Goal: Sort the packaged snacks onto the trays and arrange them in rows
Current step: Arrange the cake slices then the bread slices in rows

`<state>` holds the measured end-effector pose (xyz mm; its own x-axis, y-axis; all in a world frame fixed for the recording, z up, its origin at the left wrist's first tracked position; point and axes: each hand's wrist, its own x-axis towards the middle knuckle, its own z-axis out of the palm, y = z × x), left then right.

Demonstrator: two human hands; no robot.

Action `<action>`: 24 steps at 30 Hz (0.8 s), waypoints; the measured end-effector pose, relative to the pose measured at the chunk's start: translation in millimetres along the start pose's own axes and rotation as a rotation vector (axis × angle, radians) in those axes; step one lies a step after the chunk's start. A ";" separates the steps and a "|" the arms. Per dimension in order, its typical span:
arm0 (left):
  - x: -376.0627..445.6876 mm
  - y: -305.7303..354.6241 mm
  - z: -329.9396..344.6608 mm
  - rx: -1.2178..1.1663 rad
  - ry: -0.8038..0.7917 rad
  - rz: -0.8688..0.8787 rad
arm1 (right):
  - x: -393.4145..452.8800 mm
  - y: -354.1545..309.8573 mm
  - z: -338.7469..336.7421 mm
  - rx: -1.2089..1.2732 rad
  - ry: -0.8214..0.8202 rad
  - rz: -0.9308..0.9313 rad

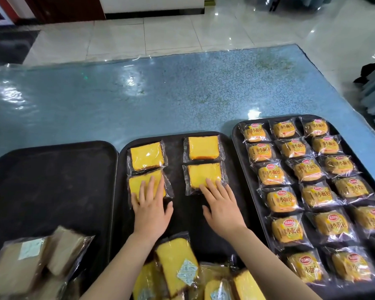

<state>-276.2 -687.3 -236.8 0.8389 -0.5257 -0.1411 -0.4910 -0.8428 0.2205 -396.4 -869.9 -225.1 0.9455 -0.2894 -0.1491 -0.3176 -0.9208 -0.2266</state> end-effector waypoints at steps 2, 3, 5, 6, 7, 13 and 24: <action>-1.9 -7.3 2.8 0.018 -0.031 0.051 | -0.7 0.2 1.0 -0.003 -0.028 0.000; -1.8 -9.8 2.9 0.021 -0.040 0.075 | -0.8 1.4 -0.5 0.008 -0.033 -0.005; 0.0 -14.8 1.1 0.036 -0.054 0.116 | -0.3 5.0 -5.7 0.036 -0.034 -0.025; 1.1 -17.8 -0.5 0.042 -0.064 0.133 | -0.4 6.9 -8.6 0.037 -0.044 -0.036; 2.3 -21.3 -2.0 0.040 -0.070 0.153 | -0.6 8.4 -10.9 0.025 -0.055 -0.046; 6.5 -33.4 -16.4 0.056 -0.137 0.249 | -22.0 -1.3 -21.1 0.049 -0.025 -0.011; -73.9 -26.3 -27.6 -0.381 -0.159 0.198 | -114.4 -49.6 -11.1 0.223 -0.140 0.122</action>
<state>-318.7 -623.2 -205.5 0.6765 -0.7088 -0.1998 -0.4921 -0.6369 0.5935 -488.0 -793.9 -186.1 0.8851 -0.3412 -0.3166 -0.4510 -0.7968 -0.4022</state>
